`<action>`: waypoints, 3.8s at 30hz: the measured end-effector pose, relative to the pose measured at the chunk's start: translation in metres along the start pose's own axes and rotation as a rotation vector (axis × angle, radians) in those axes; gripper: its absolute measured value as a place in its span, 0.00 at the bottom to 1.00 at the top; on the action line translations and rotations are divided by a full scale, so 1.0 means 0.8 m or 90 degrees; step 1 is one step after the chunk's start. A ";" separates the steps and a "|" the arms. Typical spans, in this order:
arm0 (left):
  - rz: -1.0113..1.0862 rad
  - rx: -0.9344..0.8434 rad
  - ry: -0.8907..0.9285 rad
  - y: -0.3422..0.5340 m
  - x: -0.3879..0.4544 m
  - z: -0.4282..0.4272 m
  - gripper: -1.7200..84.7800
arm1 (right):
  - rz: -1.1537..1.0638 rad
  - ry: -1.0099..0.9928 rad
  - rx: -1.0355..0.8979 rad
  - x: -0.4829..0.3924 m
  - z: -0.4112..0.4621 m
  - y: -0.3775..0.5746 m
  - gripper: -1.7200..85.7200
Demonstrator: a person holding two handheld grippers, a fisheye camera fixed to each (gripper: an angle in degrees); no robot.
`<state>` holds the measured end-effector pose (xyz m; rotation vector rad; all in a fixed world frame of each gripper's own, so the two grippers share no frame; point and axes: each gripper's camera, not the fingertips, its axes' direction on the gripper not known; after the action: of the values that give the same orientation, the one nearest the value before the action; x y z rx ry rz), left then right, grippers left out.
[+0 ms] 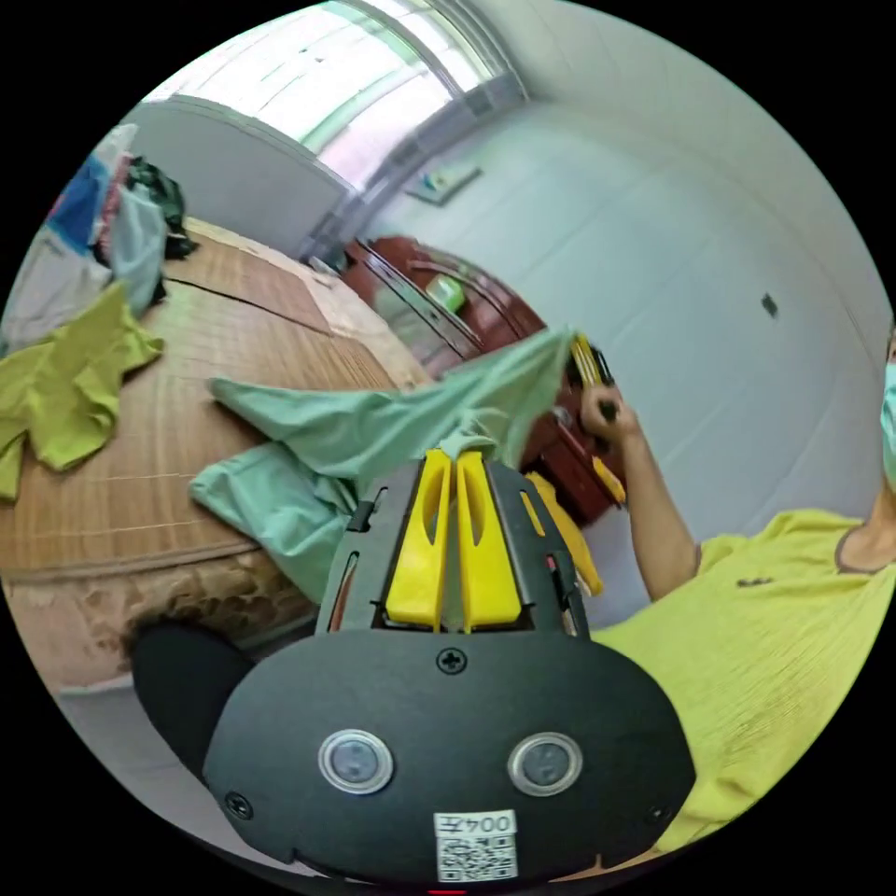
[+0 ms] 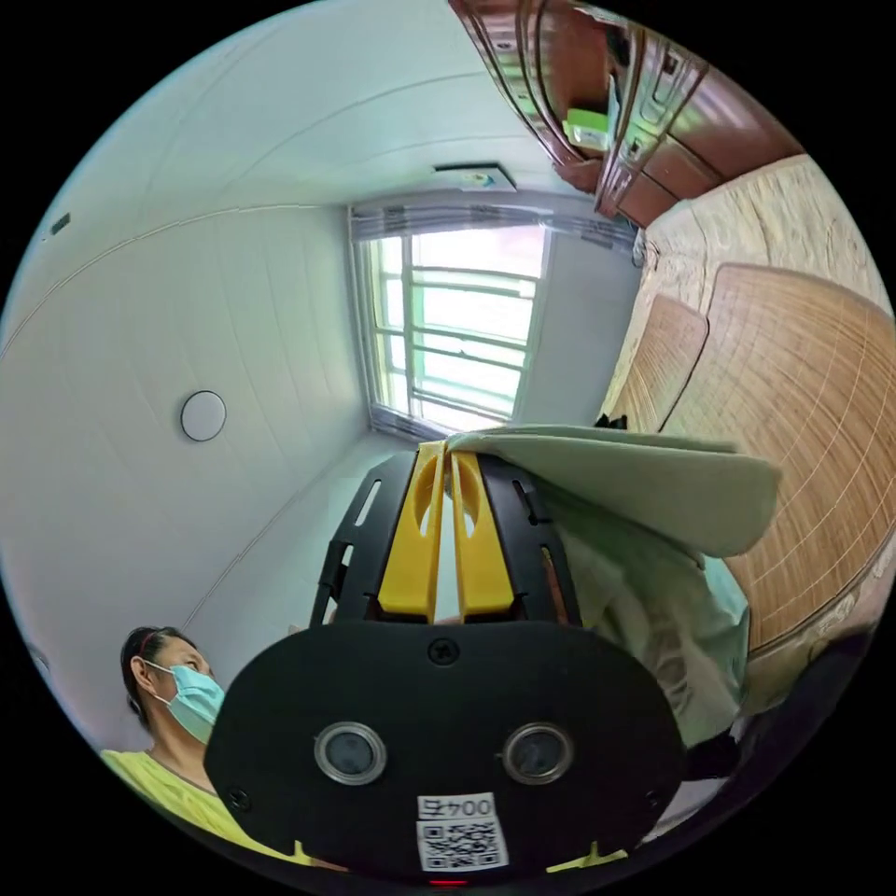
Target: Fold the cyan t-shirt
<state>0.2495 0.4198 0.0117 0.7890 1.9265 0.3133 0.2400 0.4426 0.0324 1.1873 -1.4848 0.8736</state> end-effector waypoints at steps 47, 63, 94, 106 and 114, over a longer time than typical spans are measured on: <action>0.097 0.247 -0.238 -0.318 0.185 -0.167 0.03 | -0.369 0.254 -0.166 -0.094 0.150 0.134 0.01; -0.158 0.015 -0.371 -0.344 -0.139 0.089 0.10 | -0.351 0.679 -0.371 0.342 0.269 0.143 0.12; 0.201 -0.409 -0.534 -0.187 -0.135 0.046 0.02 | -0.399 0.898 -0.661 0.579 -0.062 0.439 0.01; -0.002 -0.210 -0.333 -0.308 -0.149 -0.271 0.02 | -0.341 0.640 -0.557 0.376 -0.239 0.426 0.09; -0.291 -0.103 -0.151 -0.271 -0.203 -0.528 0.03 | -0.463 0.678 -0.618 0.235 -0.391 0.535 0.12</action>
<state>-0.1549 0.2005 0.2124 0.2516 1.7698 0.0882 -0.0948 0.7998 0.3093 0.3017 -0.3701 0.1096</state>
